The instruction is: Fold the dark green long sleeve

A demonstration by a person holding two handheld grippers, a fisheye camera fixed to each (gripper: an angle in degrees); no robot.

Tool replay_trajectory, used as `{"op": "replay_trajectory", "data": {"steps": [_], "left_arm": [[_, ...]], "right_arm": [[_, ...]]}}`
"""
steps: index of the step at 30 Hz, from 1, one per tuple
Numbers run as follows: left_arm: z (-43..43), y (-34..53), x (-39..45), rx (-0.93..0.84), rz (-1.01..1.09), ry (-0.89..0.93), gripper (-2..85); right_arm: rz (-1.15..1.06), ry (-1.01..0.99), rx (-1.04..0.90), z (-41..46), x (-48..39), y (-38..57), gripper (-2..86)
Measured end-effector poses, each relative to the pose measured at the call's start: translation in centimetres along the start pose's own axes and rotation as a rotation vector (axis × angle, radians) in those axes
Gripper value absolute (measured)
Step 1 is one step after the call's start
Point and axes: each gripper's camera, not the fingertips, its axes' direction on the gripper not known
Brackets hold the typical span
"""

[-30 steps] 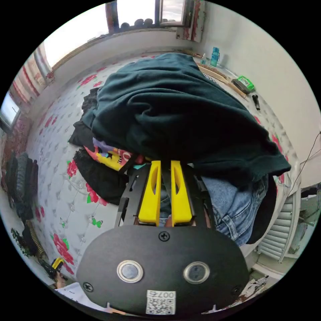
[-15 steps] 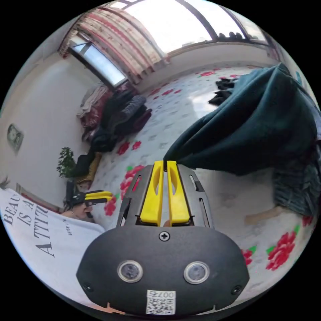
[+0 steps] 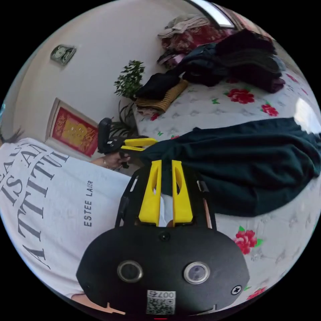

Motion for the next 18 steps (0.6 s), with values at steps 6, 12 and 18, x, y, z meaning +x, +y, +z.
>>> {"op": "replay_trajectory", "data": {"steps": [6, 12, 18], "left_arm": [[-3.2, 4.0, -3.2, 0.008, -0.052, -0.054, 12.8], [-4.5, 4.4, 0.4, -0.021, 0.178, -0.089, 13.0], [-6.2, 5.9, 3.4, -0.044, 0.340, -0.213, 13.0]], "right_arm": [[0.322, 0.282, 0.161, -5.2, 1.9, 8.7, 4.4], [0.444, 0.442, 0.098, -6.3, 1.2, 13.5, 5.7], [0.342, 0.591, -0.032, -3.9, 0.1, 10.1, 7.7]]}}
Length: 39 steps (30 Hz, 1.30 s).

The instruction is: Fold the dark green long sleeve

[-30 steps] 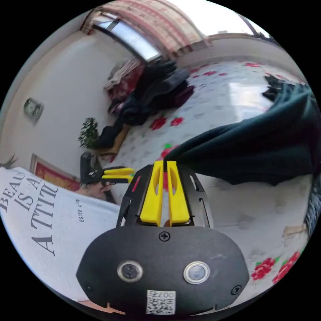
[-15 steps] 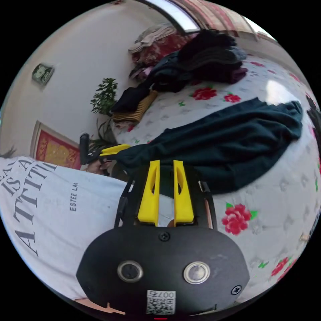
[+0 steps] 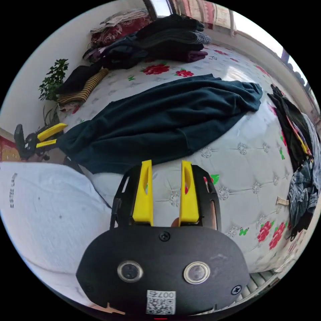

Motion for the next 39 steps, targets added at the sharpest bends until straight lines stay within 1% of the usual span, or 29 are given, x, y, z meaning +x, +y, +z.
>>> {"op": "replay_trajectory", "data": {"steps": [1, 3, 5, 6, 7, 9, 10, 12, 14, 15, 17, 18, 20, 21, 23, 24, 26, 27, 29, 31, 32, 35, 37, 39], "left_arm": [[-0.3, 0.3, 0.3, 0.007, 0.011, -0.005, 13.0], [-0.6, 0.3, 0.9, 0.043, 0.037, 0.040, 12.8], [0.4, -0.2, 2.2, 0.058, 0.093, 0.069, 11.2], [1.0, -0.4, 2.6, 0.044, 0.101, 0.071, 10.5], [2.4, -1.0, 3.0, 0.007, 0.098, 0.076, 8.2], [4.1, -1.5, 3.3, -0.041, 0.048, 0.056, 3.5], [4.4, -1.6, 3.1, -0.045, 0.005, 0.059, 1.3], [3.7, -1.5, 2.0, -0.046, -0.081, 0.115, 0.3], [0.3, -0.3, -0.5, 0.056, -0.237, 0.168, -0.3], [-0.8, 0.2, -1.2, 0.088, -0.277, 0.177, -0.4], [-5.5, 2.2, -4.4, 0.223, -0.437, 0.238, -0.6], [-6.8, 2.6, -5.0, 0.259, -0.465, 0.250, -0.7], [-12.0, 3.7, -6.3, 0.428, -0.518, 0.269, -0.7], [-13.3, 3.8, -6.4, 0.468, -0.515, 0.272, -0.8], [-18.4, 3.7, -6.4, 0.616, -0.493, 0.297, -0.8], [-19.6, 3.6, -6.2, 0.654, -0.482, 0.305, -0.8], [-25.1, 3.2, -5.3, 0.801, -0.426, 0.320, -0.9], [-26.6, 3.1, -4.9, 0.838, -0.405, 0.317, -0.9], [-32.3, 3.1, -3.3, 0.970, -0.312, 0.291, -0.9], [-36.1, 3.1, -1.9, 1.051, -0.244, 0.257, -0.9], [-38.3, 3.2, -0.9, 1.097, -0.203, 0.219, -0.8], [-41.8, 2.6, 0.8, 1.161, -0.126, 0.121, -0.8], [-42.1, 1.5, 0.8, 1.160, -0.116, 0.068, -0.7], [-41.0, -0.8, -0.5, 1.110, -0.142, 0.054, -0.5]], "right_arm": [[0.043, 0.004, 0.003, 0.1, 0.6, -0.7, 7.8], [0.173, -0.047, 0.004, 0.3, 2.6, -1.5, 7.6], [0.326, -0.227, -0.007, 1.3, 5.5, -1.9, 6.3], [0.353, -0.256, -0.014, 1.5, 5.9, -1.9, 5.8], [0.393, -0.258, 0.031, 0.9, 6.6, -1.7, 4.6], [0.431, -0.334, 0.018, 0.8, 7.6, -1.5, 2.8], [0.447, -0.415, 0.020, 0.4, 8.4, -1.1, 1.8], [0.480, -0.539, 0.120, -1.7, 9.8, 0.4, 0.9], [0.483, -0.685, 0.334, -6.5, 11.0, 3.3, 0.3], [0.472, -0.696, 0.377, -7.9, 11.1, 4.0, 0.2], [0.424, -0.696, 0.564, -14.4, 11.5, 7.5, 0.0], [0.414, -0.700, 0.611, -16.0, 11.7, 8.5, -0.1], [0.351, -0.696, 0.799, -22.6, 12.2, 12.2, -0.2], [0.328, -0.702, 0.844, -24.2, 12.3, 13.1, -0.2], [0.242, -0.708, 0.993, -30.3, 12.3, 16.4, -0.2], [0.219, -0.694, 1.021, -31.9, 12.0, 17.2, -0.2], [0.116, -0.630, 1.116, -37.7, 10.3, 20.0, -0.3], [0.092, -0.616, 1.146, -39.0, 9.8, 20.7, -0.3], [0.001, -0.589, 1.274, -43.9, 7.9, 23.6, -0.3], [-0.060, -0.560, 1.354, -46.9, 6.5, 25.3, -0.3], [-0.100, -0.513, 1.393, -48.8, 5.4, 26.0, -0.3], [-0.142, -0.404, 1.437, -52.3, 3.2, 25.8, -0.3], [-0.147, -0.345, 1.426, -53.4, 2.5, 24.1, -0.3], [-0.150, -0.282, 1.387, -53.8, 2.2, 21.1, -0.2]]}}
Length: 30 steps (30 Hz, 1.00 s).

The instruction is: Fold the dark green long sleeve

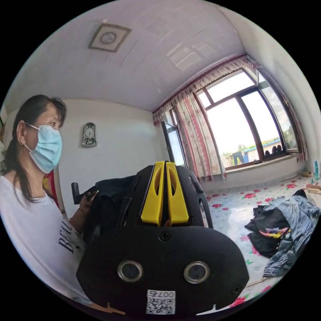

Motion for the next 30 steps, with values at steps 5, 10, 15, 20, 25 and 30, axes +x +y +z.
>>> {"op": "replay_trajectory", "data": {"steps": [5, 10, 15, 20, 25, 30], "left_arm": [[14.3, 3.4, -10.6, -0.255, -0.296, -0.128, 3.9], [26.9, 12.6, -20.9, -0.680, -0.558, -0.451, 9.1], [25.1, 24.3, -20.3, -0.852, -0.575, -0.484, 8.7], [19.7, 36.1, -13.5, -1.106, -0.626, -0.397, 9.0], [19.7, 38.8, -9.4, -1.223, -0.564, -0.397, 10.7], [26.3, 39.5, -9.3, -1.317, -0.491, -0.359, 13.1]], "right_arm": [[0.089, 0.079, -0.264, 15.3, 7.2, 0.2, 0.3], [0.291, 0.313, -0.662, 29.7, 16.8, 8.8, 2.5], [0.400, 0.422, -0.838, 27.2, 20.2, 22.4, 4.7], [0.570, 0.590, -1.170, 17.9, 20.7, 36.7, 7.5], [0.535, 0.606, -1.315, 16.3, 19.6, 41.7, 8.4], [0.441, 0.661, -1.409, 19.8, 20.4, 43.4, 4.7]]}}
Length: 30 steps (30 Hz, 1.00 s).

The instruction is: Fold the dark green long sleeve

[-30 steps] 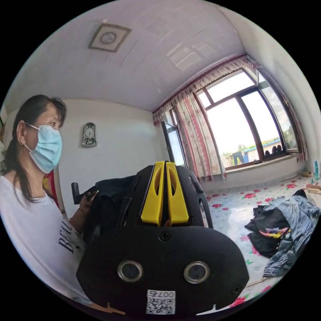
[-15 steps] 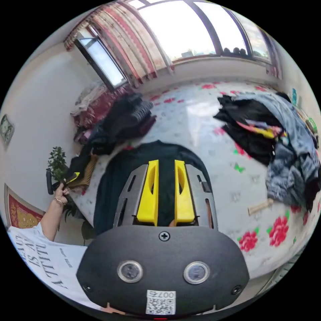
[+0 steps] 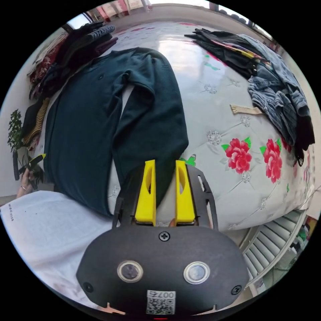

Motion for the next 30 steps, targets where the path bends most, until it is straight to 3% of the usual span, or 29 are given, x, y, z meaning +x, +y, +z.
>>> {"op": "replay_trajectory", "data": {"steps": [3, 7, 12, 14, 16, 20, 22, 26, 30], "left_arm": [[0.8, -2.2, 3.2, -0.054, 0.156, -0.096, 6.7], [-1.7, -4.8, 1.8, -0.059, 0.202, -0.229, 4.1], [-10.9, -8.3, -7.5, 0.107, -0.108, -0.333, 5.2], [-14.3, -8.2, -10.2, 0.196, -0.288, -0.398, 5.3], [-15.0, -7.2, -10.3, 0.233, -0.326, -0.361, 6.9], [-10.0, -2.6, -5.2, 0.200, -0.223, -0.145, 8.4], [-6.3, -0.2, -2.1, 0.125, -0.158, -0.068, 9.0], [0.4, 3.6, 3.0, -0.054, -0.115, 0.002, 10.5], [1.6, 3.6, 5.6, -0.067, -0.038, -0.082, 6.5]], "right_arm": [[-0.081, -0.019, -0.063, -0.1, -0.1, -2.1, 1.9], [-0.031, 0.271, 0.086, -5.3, 4.4, -3.1, 1.0], [0.259, 0.413, 0.239, -11.4, 12.5, -2.2, 2.4], [0.268, 0.320, 0.278, -11.8, 13.0, -0.9, 3.6], [0.226, 0.182, 0.317, -11.1, 11.8, 0.6, 4.5], [0.026, -0.263, 0.284, -6.3, 6.0, 4.8, 6.2], [-0.034, -0.380, 0.213, -3.9, 3.3, 6.5, 7.0], [-0.160, -0.476, 0.082, -0.1, -1.7, 9.6, 7.4], [-0.255, -0.471, -0.035, 2.6, -5.3, 11.0, 4.5]]}}
